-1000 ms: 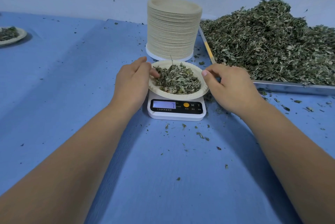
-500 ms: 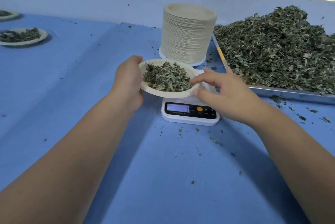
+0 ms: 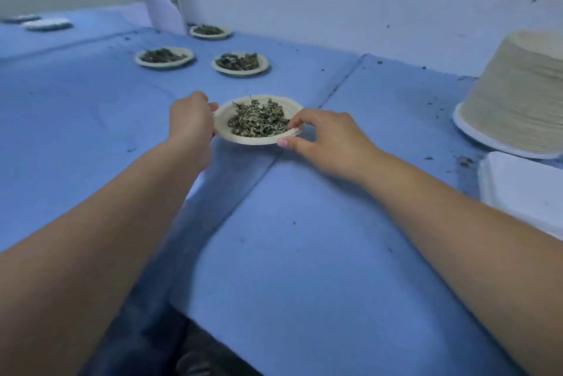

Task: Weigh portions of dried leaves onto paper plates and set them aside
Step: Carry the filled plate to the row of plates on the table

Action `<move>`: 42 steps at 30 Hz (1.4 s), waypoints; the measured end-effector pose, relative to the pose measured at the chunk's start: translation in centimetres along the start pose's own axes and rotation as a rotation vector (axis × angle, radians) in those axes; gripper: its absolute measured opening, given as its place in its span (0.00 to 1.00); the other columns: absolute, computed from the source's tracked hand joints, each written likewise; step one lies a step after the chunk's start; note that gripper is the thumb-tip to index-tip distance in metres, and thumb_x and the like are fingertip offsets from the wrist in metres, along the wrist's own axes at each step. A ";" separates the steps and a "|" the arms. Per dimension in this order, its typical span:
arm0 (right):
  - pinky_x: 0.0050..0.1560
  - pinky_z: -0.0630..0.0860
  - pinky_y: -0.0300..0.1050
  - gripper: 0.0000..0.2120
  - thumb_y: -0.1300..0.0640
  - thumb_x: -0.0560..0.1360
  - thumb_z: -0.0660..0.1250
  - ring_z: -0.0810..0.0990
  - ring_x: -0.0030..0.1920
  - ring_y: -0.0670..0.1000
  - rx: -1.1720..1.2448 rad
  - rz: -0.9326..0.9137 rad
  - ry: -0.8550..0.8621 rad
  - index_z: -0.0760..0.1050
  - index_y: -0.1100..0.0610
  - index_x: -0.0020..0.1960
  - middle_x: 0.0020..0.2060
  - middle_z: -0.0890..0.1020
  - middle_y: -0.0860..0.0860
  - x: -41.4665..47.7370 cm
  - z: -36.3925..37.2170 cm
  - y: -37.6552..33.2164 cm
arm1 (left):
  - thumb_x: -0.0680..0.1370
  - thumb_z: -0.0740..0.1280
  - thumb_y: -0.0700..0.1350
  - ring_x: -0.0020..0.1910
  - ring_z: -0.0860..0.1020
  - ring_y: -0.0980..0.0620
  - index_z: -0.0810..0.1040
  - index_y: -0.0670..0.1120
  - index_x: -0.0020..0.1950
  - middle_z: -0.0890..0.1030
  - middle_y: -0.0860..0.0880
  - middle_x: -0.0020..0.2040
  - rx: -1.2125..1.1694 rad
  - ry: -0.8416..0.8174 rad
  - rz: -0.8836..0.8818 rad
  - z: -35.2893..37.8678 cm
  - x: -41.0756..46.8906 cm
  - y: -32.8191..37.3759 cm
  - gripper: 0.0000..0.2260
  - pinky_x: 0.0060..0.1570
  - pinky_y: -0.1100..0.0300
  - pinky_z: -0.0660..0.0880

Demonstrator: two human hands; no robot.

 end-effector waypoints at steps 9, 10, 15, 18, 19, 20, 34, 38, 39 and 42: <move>0.51 0.72 0.49 0.20 0.31 0.73 0.66 0.78 0.57 0.56 -0.096 -0.011 -0.059 0.76 0.45 0.55 0.53 0.82 0.48 12.8 11.5 -3.9 | 0.73 0.57 0.42 0.33 0.64 0.52 0.64 0.51 0.29 0.66 0.57 0.30 0.291 0.104 0.261 -7.9 4.6 -0.9 0.12 0.32 0.56 0.61; 0.53 0.73 0.51 0.20 0.32 0.73 0.65 0.78 0.57 0.57 -0.102 -0.007 -0.063 0.75 0.45 0.55 0.54 0.82 0.49 14.0 12.5 -4.6 | 0.72 0.56 0.43 0.31 0.62 0.50 0.64 0.50 0.27 0.64 0.57 0.26 0.281 0.113 0.276 -7.8 4.2 -0.8 0.12 0.29 0.55 0.59; 0.59 0.72 0.55 0.26 0.33 0.76 0.62 0.76 0.63 0.59 -0.114 -0.004 -0.095 0.72 0.49 0.66 0.62 0.80 0.53 19.1 16.6 -8.4 | 0.76 0.56 0.41 0.35 0.69 0.42 0.68 0.46 0.31 0.79 0.55 0.30 0.255 0.148 0.318 -7.6 4.3 -1.0 0.13 0.34 0.46 0.66; 0.63 0.72 0.56 0.28 0.34 0.77 0.61 0.75 0.65 0.59 -0.096 -0.019 -0.123 0.69 0.49 0.71 0.65 0.79 0.53 20.3 17.7 -9.6 | 0.77 0.56 0.43 0.29 0.66 0.54 0.71 0.56 0.28 0.71 0.60 0.24 0.268 0.120 0.289 -7.6 4.9 -1.4 0.18 0.32 0.53 0.62; 0.63 0.72 0.56 0.29 0.34 0.77 0.61 0.75 0.66 0.60 -0.078 -0.019 -0.126 0.68 0.48 0.72 0.65 0.79 0.53 20.4 17.7 -9.5 | 0.77 0.56 0.43 0.29 0.65 0.55 0.72 0.56 0.29 0.70 0.60 0.22 0.269 0.110 0.289 -7.5 4.9 -1.5 0.18 0.32 0.54 0.62; 0.64 0.73 0.56 0.29 0.34 0.77 0.61 0.75 0.66 0.60 -0.058 -0.016 -0.128 0.67 0.48 0.72 0.64 0.79 0.54 20.2 17.5 -9.3 | 0.77 0.56 0.43 0.29 0.65 0.54 0.71 0.55 0.30 0.68 0.61 0.22 0.267 0.101 0.292 -7.4 4.8 -1.5 0.16 0.34 0.54 0.62; 0.40 0.69 0.46 0.24 0.34 0.79 0.59 0.75 0.41 0.50 -0.152 0.065 0.102 0.69 0.46 0.69 0.31 0.76 0.46 4.8 -3.1 3.1 | 0.81 0.55 0.44 0.53 0.75 0.69 0.77 0.54 0.63 0.78 0.61 0.53 0.334 -0.305 0.412 8.1 -5.6 0.4 0.16 0.62 0.58 0.67; 0.41 0.70 0.45 0.23 0.35 0.79 0.58 0.77 0.41 0.50 -0.219 0.106 0.249 0.71 0.47 0.68 0.39 0.81 0.47 -2.6 -10.8 6.8 | 0.80 0.56 0.44 0.56 0.75 0.55 0.77 0.48 0.65 0.78 0.61 0.50 0.293 -0.458 0.503 17.4 -11.8 1.2 0.17 0.60 0.59 0.68; 0.42 0.69 0.45 0.23 0.36 0.79 0.59 0.77 0.41 0.49 -0.241 0.119 0.288 0.72 0.47 0.68 0.39 0.80 0.46 -4.6 -12.7 7.9 | 0.80 0.56 0.44 0.58 0.75 0.53 0.78 0.48 0.64 0.79 0.59 0.52 0.311 -0.497 0.551 19.6 -13.5 1.5 0.16 0.61 0.59 0.68; 0.42 0.67 0.44 0.20 0.39 0.80 0.60 0.76 0.40 0.50 -0.321 0.190 0.401 0.75 0.48 0.66 0.39 0.78 0.46 -11.2 -18.2 11.8 | 0.81 0.57 0.42 0.67 0.75 0.50 0.77 0.46 0.70 0.80 0.48 0.66 0.342 -0.627 0.666 25.5 -18.6 1.7 0.19 0.68 0.56 0.69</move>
Point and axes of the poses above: each hand's wrist, its own x-axis towards the middle knuckle, its own z-axis out of the palm, y = z × x, the point moved 3 cm from there along x, towards the middle knuckle
